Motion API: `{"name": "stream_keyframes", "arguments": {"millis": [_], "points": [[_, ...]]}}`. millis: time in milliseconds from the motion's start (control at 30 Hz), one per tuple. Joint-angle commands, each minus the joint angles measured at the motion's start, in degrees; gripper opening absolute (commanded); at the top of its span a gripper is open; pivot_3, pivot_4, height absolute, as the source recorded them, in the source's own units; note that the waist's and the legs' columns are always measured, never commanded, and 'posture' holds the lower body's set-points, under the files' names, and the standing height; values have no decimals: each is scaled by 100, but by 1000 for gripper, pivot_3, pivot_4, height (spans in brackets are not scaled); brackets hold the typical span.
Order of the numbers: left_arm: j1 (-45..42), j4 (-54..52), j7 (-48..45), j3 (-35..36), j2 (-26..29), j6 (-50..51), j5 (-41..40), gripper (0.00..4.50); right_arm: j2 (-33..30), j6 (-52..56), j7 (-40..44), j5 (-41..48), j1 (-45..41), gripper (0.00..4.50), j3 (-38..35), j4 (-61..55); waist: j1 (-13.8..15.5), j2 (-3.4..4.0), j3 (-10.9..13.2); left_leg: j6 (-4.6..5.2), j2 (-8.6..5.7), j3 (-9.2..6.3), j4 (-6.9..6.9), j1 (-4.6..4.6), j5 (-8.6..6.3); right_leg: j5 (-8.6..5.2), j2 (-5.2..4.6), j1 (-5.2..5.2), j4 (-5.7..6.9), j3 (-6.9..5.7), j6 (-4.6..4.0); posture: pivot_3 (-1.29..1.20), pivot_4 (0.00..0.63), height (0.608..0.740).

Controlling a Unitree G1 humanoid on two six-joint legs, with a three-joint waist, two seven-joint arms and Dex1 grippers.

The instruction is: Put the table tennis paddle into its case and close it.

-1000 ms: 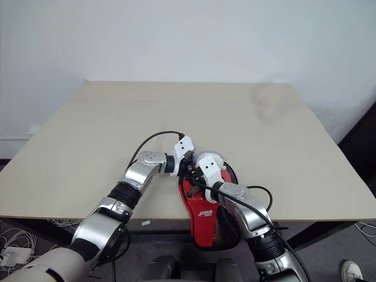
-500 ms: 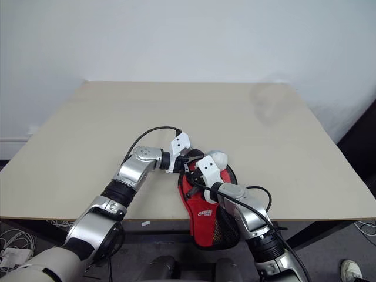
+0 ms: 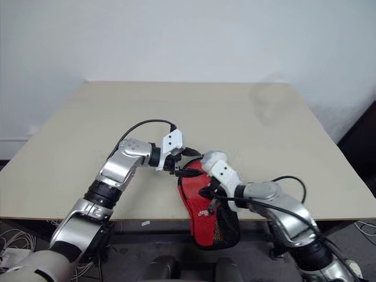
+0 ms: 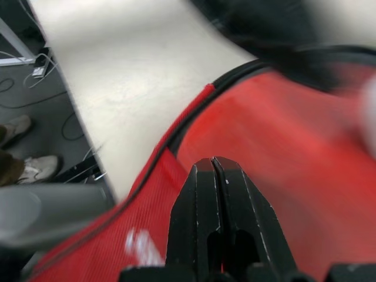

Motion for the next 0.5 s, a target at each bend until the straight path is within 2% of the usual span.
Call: {"name": "stream_keyframes", "arguments": {"millis": [33, 100, 167, 233, 500], "points": [[164, -614, -38, 19, 129, 157, -208, 2095, -287, 250, 219, 485, -392, 0, -548, -344, 4, -1, 0, 0, 0, -2, 0, 0, 0, 0, 0, 1, -1, -1, 0, 0, 0, 734], [332, -855, -4, 57, 198, 311, -309, 1387, -450, 383, 367, 761, -599, 179, -799, -300, 5, -1, 1, 0, -1, -9, 0, -1, 0, 0, -3, 1, -4, -1, 0, 0, 0, 734], [516, -1047, 46, 107, 246, 453, -408, 703, -539, 439, 421, 918, -872, 611, -957, -119, 6, -1, 1, 1, -3, -11, 0, -1, 0, 0, -8, 2, -5, -1, 0, 0, 0, 734], [706, -1168, 177, 114, 249, 515, -458, 46, -556, 384, 318, 830, -1187, 1245, -970, 247, 6, -1, 0, 1, -4, -11, 1, 0, 0, 0, -10, 3, -5, -1, 0, 0, 0, 734], [1166, -1276, 846, 33, -90, 501, -450, 0, -748, -297, 379, 356, -1591, 4214, -562, 1274, 29, -2, 0, 3, -16, -13, 1, -5, -1, 11, -22, 2, -5, -4, -18, 0, 0, 734]]}}
